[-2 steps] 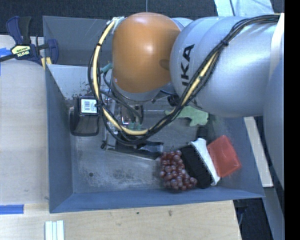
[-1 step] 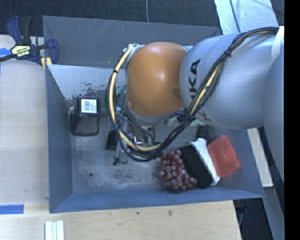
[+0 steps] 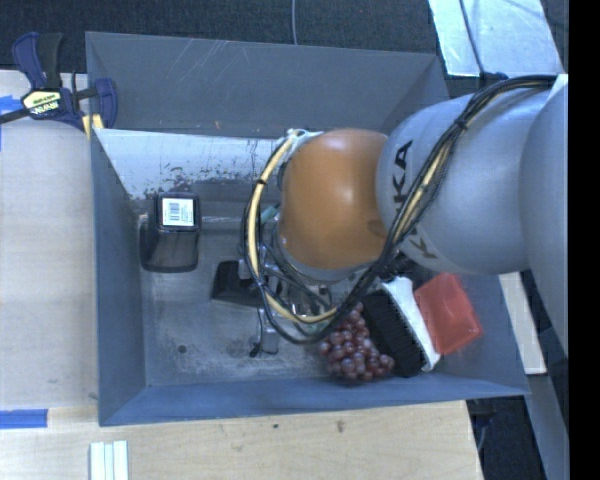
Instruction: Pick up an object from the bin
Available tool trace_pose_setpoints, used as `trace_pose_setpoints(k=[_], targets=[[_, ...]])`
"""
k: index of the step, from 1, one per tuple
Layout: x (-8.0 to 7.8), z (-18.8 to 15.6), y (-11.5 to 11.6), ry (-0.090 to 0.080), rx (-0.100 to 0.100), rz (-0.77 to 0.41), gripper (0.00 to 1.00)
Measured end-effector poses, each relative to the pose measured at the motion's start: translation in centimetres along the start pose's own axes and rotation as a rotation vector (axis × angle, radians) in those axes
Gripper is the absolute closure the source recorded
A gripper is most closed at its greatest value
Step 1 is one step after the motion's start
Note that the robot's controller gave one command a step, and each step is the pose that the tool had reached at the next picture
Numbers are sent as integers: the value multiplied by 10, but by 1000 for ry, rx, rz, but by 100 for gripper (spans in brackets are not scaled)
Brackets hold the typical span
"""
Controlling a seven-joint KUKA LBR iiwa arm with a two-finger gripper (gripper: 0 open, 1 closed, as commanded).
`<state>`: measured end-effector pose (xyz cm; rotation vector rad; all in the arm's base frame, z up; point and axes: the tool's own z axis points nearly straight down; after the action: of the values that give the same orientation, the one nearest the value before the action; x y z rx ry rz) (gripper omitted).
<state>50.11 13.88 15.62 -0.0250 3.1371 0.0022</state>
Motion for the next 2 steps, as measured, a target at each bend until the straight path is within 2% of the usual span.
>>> trace_pose_setpoints(k=[1, 2], targets=[[-30, 25, -10, -6, -3, 143, 0], [-68, 75, -15, -8, -3, 188, 0]])
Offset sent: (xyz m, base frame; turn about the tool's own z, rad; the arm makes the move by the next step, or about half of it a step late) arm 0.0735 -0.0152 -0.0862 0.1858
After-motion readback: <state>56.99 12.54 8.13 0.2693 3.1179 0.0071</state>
